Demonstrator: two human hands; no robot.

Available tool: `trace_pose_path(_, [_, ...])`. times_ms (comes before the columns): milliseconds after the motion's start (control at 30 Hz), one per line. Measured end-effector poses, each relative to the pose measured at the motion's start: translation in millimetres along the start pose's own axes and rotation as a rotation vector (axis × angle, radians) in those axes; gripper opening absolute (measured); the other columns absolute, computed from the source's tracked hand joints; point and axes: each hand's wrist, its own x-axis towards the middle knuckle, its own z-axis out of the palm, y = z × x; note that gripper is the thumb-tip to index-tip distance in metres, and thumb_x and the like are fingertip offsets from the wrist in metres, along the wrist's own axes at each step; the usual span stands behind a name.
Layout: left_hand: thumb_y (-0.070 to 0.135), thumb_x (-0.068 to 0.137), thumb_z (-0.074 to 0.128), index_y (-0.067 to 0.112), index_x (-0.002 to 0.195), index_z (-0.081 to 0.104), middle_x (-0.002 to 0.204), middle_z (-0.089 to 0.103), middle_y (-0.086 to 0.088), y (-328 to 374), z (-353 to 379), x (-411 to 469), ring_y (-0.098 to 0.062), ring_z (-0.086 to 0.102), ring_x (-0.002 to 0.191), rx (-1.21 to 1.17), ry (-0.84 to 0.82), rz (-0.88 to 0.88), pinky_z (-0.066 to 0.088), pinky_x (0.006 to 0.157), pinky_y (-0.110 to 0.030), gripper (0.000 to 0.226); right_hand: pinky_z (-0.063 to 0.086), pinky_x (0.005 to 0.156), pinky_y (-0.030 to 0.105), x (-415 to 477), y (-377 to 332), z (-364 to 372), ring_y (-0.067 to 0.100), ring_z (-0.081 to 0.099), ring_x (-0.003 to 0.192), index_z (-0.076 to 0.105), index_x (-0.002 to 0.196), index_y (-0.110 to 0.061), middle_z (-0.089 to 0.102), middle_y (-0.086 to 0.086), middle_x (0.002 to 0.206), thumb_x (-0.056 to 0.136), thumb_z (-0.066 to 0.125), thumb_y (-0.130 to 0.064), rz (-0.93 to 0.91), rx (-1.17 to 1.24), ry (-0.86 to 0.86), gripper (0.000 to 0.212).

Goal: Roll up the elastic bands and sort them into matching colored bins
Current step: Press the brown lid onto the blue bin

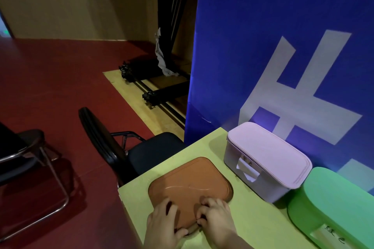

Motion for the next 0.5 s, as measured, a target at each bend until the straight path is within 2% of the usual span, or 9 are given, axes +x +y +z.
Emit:
trace_pose_path(67, [0.06,0.078,0.055,0.031,0.128,0.034,0.149,0.012,0.003,-1.2,-0.2,0.6,-0.018,0.015,0.137,0.016,-0.002,0.004,0.023,0.107,-0.032,0.061,0.031,0.08,0.03,-0.4,3.8,4.4,0.02,0.06,0.095,0.059,0.078,-0.032,0.061,-0.014,0.101,0.055,0.064,-0.037,0.007,0.055,0.034,0.024])
trace_pose_path(133, [0.06,0.076,0.055,0.031,0.117,0.042,0.143,0.02,0.005,-2.2,-1.3,0.5,-0.018,0.022,0.134,0.029,0.008,0.017,0.027,0.103,-0.033,0.052,0.032,0.074,0.027,2.0,3.5,7.3,0.016,0.06,0.086,0.057,0.072,-0.031,0.06,-0.017,0.093,0.049,0.065,-0.038,0.013,0.022,0.099,0.025])
trace_pose_path(200, [0.06,0.062,0.067,0.033,0.091,0.053,0.126,0.041,0.008,-2.8,-2.8,-0.1,-0.02,0.046,0.118,0.03,0.069,0.074,0.039,0.088,-0.036,0.042,0.033,0.07,0.024,3.0,-1.1,-0.2,0.012,0.061,0.08,0.056,0.068,-0.032,0.058,-0.019,0.088,0.045,0.064,-0.041,-0.017,-0.015,0.14,0.026])
trace_pose_path(233, [0.06,0.047,0.075,0.033,0.073,0.053,0.109,0.052,0.011,-4.2,-4.2,-0.6,-0.018,0.058,0.1,-0.008,0.085,0.085,0.044,0.074,-0.033,0.043,0.032,0.075,0.026,0.7,-3.8,-6.8,0.013,0.06,0.087,0.058,0.072,-0.032,0.058,-0.017,0.093,0.052,0.065,-0.039,-0.016,-0.004,0.099,0.022])
trace_pose_path(300, [0.053,0.029,0.084,0.032,0.056,0.048,0.085,0.057,0.016,-7.0,-2.9,2.9,-0.01,0.06,0.078,-0.02,0.182,0.141,0.039,0.06,-0.023,0.05,0.021,0.087,0.026,0.0,-10.5,-17.9,0.017,0.046,0.11,0.061,0.089,-0.03,0.054,-0.01,0.113,0.076,0.059,-0.03,-0.041,0.018,0.079,0.014])
trace_pose_path(333, [0.049,0.031,0.086,0.032,0.056,0.047,0.081,0.056,0.017,-7.5,-3.0,5.5,-0.008,0.056,0.079,-0.047,0.225,0.154,0.037,0.06,-0.022,0.049,0.018,0.088,0.024,0.4,-11.6,-21.6,0.017,0.04,0.115,0.061,0.096,-0.029,0.051,-0.008,0.118,0.082,0.054,-0.027,-0.069,0.027,0.103,0.016])
trace_pose_path(400, [0.047,0.05,0.077,0.032,0.059,0.046,0.08,0.056,0.017,-1.3,-18.4,6.3,-0.006,0.047,0.083,-0.069,0.341,0.225,0.037,0.061,-0.022,0.035,0.017,0.088,0.019,2.6,-15.0,-31.1,0.018,0.038,0.118,0.059,0.101,-0.026,0.05,-0.006,0.117,0.086,0.05,-0.024,-0.087,0.038,0.181,0.018])
trace_pose_path(433, [0.047,0.06,0.07,0.032,0.061,0.047,0.079,0.055,0.018,2.8,-27.2,6.9,-0.006,0.049,0.082,-0.071,0.391,0.24,0.038,0.061,-0.022,0.028,0.017,0.09,0.018,3.1,-18.0,-39.8,0.017,0.038,0.119,0.058,0.103,-0.025,0.05,-0.006,0.117,0.088,0.049,-0.024,-0.09,0.037,0.214,0.018])
trace_pose_path(500, [0.039,0.068,0.073,0.03,0.064,0.051,0.078,0.057,0.017,16.0,-50.1,10.2,-0.008,0.058,0.079,-0.091,0.458,0.239,0.043,0.063,-0.024,0.024,0.019,0.097,0.02,1.4,-24.8,-63.7,0.014,0.036,0.119,0.055,0.107,-0.025,0.049,-0.007,0.118,0.092,0.046,-0.025,-0.106,0.032,0.259,0.018])
